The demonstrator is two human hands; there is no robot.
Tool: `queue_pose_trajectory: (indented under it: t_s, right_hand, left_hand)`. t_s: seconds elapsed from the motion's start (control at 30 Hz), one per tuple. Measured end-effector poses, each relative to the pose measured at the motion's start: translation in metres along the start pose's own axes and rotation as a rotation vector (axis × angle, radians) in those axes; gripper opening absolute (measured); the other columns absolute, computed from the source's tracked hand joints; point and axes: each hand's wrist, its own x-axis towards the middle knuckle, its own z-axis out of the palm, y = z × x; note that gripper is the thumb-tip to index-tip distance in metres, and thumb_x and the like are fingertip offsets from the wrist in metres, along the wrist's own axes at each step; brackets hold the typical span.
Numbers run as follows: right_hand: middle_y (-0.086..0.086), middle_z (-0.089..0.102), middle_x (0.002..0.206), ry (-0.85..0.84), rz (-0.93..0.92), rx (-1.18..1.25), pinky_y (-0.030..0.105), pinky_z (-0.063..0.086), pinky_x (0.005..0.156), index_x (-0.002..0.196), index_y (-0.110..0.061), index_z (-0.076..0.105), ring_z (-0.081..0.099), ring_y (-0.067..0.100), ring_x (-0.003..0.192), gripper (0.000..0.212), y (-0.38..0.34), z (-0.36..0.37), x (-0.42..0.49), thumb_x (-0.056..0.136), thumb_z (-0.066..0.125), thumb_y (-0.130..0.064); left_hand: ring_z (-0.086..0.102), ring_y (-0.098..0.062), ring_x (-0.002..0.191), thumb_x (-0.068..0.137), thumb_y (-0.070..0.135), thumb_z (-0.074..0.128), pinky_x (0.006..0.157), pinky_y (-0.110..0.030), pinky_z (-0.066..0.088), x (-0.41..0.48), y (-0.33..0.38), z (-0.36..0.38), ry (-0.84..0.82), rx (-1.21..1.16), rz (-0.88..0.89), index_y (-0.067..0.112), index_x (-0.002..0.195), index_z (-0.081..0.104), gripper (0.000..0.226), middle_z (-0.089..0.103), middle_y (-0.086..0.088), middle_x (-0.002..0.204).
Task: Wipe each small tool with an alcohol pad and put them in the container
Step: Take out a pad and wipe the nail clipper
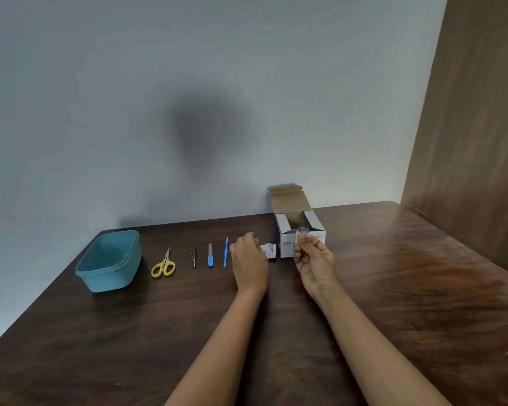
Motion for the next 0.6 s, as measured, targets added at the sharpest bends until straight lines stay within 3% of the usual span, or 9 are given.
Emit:
queue_pose_trajectory:
  t_s: [0.17, 0.33, 0.47, 0.6]
  right_hand:
    - [-0.004, 0.062, 0.059, -0.032, -0.018, -0.064, 0.015, 0.049, 0.051, 0.073, -0.012, 0.059, 0.056, 0.004, 0.054, 0.016, 0.001, 0.001, -0.001, 0.084, 0.066, -0.003]
    - [-0.003, 0.063, 0.061, -0.044, -0.026, -0.092, 0.015, 0.049, 0.05, 0.075, -0.012, 0.06, 0.058, 0.004, 0.054, 0.014, 0.002, 0.001, -0.001, 0.083, 0.067, -0.003]
    - [-0.002, 0.062, 0.062, -0.046, -0.029, -0.094, 0.015, 0.049, 0.051, 0.075, -0.012, 0.06, 0.056, 0.004, 0.055, 0.014, 0.002, 0.001, -0.001, 0.083, 0.067, -0.003]
    - [-0.002, 0.062, 0.062, -0.035, -0.033, -0.088, 0.016, 0.049, 0.051, 0.076, -0.011, 0.061, 0.056, 0.005, 0.055, 0.012, 0.003, 0.0, -0.001, 0.083, 0.067, -0.004]
  left_hand:
    - [0.047, -0.028, 0.117, 0.1, 0.025, 0.041, 0.092, -0.035, 0.041, 0.02, -0.011, -0.009, -0.001, 0.415, 0.0, 0.007, 0.113, 0.06, 0.029, 0.057, -0.01, 0.118]
    - [0.042, -0.029, 0.125, 0.098, 0.032, 0.047, 0.101, -0.04, 0.04, 0.028, -0.019, -0.006, -0.076, 0.585, 0.038, 0.008, 0.11, 0.064, 0.031, 0.055, -0.009, 0.121]
    - [0.044, -0.031, 0.122, 0.097, 0.016, 0.047, 0.092, -0.035, 0.041, 0.031, -0.02, -0.001, -0.069, 0.619, 0.063, 0.01, 0.105, 0.065, 0.021, 0.057, -0.01, 0.119]
    - [0.047, -0.034, 0.12, 0.096, 0.005, 0.044, 0.093, -0.035, 0.042, 0.032, -0.02, 0.002, -0.082, 0.622, 0.07, 0.005, 0.102, 0.064, 0.021, 0.059, -0.013, 0.116]
